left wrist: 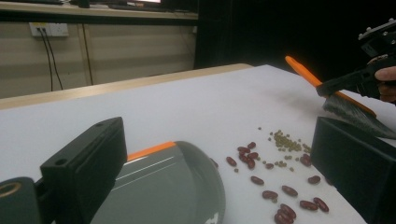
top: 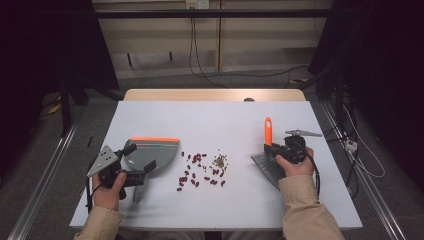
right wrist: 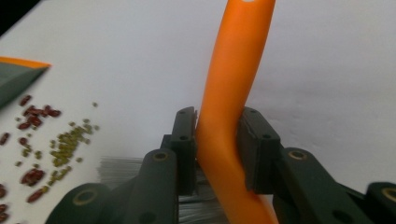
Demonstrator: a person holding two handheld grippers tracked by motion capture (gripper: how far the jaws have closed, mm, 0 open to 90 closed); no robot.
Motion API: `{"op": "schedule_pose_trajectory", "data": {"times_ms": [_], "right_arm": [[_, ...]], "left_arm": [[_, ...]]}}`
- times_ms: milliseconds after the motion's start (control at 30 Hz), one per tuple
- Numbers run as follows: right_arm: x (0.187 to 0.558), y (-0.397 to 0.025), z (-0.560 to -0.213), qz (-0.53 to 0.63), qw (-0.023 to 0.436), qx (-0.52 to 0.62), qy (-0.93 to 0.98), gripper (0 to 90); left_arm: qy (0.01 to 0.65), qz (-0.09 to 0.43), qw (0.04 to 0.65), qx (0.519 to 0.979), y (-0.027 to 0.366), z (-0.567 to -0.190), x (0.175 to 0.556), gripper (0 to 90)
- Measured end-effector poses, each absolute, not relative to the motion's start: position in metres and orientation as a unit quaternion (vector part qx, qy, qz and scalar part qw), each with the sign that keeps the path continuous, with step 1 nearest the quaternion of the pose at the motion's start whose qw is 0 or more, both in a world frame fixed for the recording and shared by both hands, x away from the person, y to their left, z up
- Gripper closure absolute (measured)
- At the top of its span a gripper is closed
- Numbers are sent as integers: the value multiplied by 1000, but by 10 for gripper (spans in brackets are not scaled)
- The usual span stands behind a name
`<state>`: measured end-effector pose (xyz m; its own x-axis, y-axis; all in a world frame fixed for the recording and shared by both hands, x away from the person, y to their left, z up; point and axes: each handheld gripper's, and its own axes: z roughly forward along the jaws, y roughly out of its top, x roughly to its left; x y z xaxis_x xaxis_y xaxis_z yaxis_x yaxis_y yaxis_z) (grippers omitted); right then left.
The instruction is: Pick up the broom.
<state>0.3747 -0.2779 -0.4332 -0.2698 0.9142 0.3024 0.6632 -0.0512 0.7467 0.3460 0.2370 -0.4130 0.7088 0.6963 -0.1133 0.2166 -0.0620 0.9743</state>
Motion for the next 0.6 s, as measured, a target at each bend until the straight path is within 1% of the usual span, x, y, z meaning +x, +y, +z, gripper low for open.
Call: {"op": "schedule_pose_trajectory", "data": {"times_ms": [133,333,600], "right_arm": [[370,-275,-426,454,155,573,665,701],[364,-273,-417,494,147,560,648,706],[361,-272,-408,521,146,544,642,709]], "left_arm": [[323,198,604,701,233,-409,347,38],[309,202,604,706,223,-399,346,40],[285,186,607,718,202,-390,345,39]]}}
